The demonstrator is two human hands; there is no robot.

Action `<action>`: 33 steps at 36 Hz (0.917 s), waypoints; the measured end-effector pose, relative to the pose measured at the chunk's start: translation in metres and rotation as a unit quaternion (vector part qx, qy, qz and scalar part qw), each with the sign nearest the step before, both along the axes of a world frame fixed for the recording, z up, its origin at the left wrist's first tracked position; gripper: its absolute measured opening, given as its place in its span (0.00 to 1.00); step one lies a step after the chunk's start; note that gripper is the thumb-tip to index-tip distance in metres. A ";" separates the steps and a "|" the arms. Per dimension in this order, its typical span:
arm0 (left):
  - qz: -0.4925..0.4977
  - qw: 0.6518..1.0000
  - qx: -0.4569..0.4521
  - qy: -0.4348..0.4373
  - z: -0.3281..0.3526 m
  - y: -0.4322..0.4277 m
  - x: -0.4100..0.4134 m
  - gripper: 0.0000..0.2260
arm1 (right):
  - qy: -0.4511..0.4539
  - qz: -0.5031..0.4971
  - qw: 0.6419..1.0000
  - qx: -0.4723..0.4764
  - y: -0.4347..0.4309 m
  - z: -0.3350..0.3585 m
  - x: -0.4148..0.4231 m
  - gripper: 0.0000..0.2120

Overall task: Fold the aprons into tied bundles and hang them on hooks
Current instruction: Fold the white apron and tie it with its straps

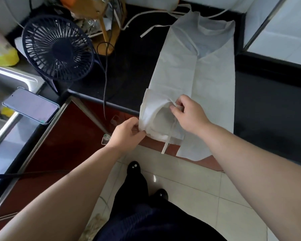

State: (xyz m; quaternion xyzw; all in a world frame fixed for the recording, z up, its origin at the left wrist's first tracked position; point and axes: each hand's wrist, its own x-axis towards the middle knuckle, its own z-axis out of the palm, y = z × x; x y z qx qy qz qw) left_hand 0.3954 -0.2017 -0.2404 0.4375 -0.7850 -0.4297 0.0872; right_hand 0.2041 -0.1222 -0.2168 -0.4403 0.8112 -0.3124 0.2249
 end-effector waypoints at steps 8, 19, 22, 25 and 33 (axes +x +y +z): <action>0.133 0.980 -0.149 -0.023 0.007 0.009 0.011 0.08 | 0.041 0.006 0.999 -0.019 0.007 0.005 0.001 0.07; -0.259 0.868 -0.082 -0.415 -0.014 0.002 0.036 0.02 | 0.023 0.026 0.995 0.098 0.023 -0.008 0.000 0.17; -0.194 0.903 -0.058 -0.380 -0.010 -0.006 0.032 0.05 | 0.003 -0.034 0.994 0.104 0.028 -0.007 -0.006 0.17; -0.133 0.941 -0.060 -0.304 -0.003 -0.016 0.021 0.06 | 0.011 -0.078 0.991 0.112 0.030 -0.005 -0.015 0.15; -0.069 0.984 -0.063 -0.150 0.027 -0.049 -0.039 0.05 | 0.005 -0.148 0.984 0.104 0.011 0.008 -0.046 0.15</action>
